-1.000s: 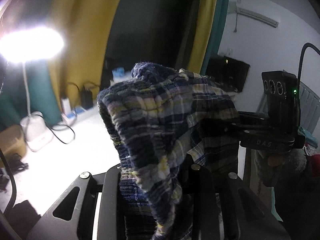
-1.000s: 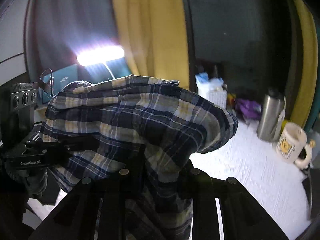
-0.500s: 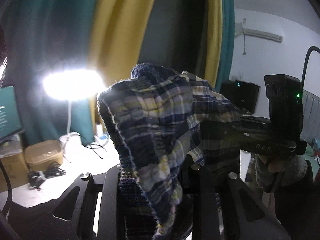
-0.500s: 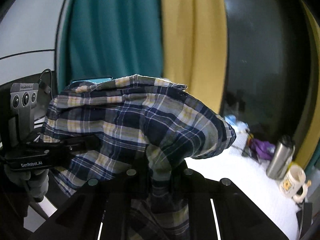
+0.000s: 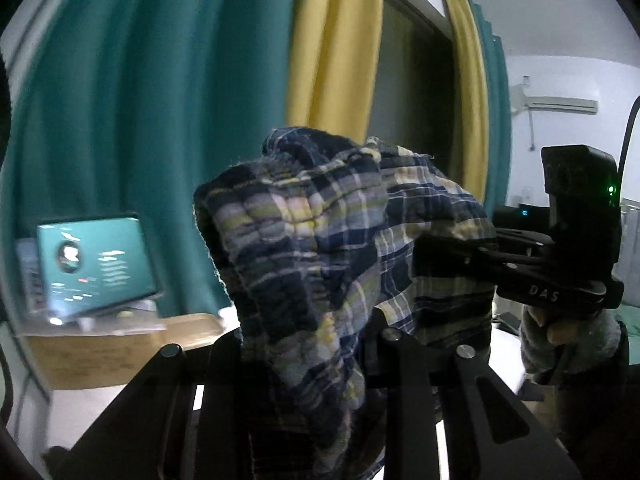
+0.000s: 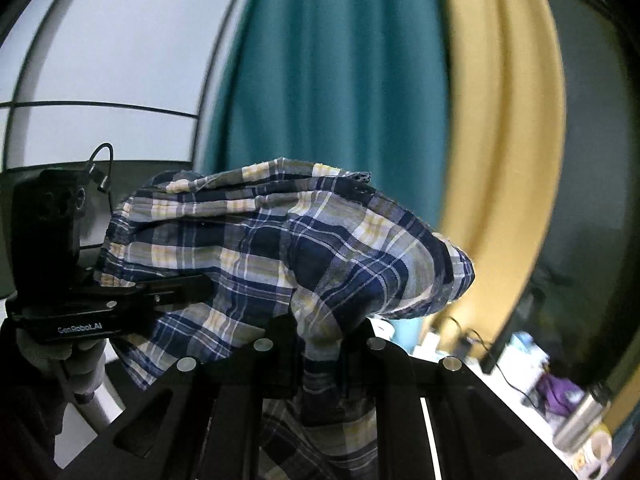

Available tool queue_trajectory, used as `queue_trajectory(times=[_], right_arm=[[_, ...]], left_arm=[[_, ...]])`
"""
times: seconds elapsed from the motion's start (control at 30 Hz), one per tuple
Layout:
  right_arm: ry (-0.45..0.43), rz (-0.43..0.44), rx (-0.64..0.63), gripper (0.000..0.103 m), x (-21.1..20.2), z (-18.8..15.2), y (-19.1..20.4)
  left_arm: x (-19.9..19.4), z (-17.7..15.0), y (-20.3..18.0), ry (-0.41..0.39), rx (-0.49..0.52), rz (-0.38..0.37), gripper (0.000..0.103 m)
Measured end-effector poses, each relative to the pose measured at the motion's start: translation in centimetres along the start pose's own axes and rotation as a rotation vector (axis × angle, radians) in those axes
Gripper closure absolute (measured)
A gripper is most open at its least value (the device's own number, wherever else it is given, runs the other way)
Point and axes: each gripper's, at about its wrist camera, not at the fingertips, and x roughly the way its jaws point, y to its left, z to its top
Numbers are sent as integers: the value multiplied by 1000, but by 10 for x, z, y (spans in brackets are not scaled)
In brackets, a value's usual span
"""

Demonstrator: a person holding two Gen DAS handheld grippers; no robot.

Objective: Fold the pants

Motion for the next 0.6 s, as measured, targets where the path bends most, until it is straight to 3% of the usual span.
queue_trajectory(times=[0.23,0.43,0.6], right_arm=[[-19,104,-22,89,21,10,45],[12,171,5,89,43,-2,67],[89,185,80,89,81,-34,49]], left_arm=[[-37,-11,28,-7,3,115,78],[-60,-26,37,41,-9,161,78],[-48,-41,41,123,-29,173,78]])
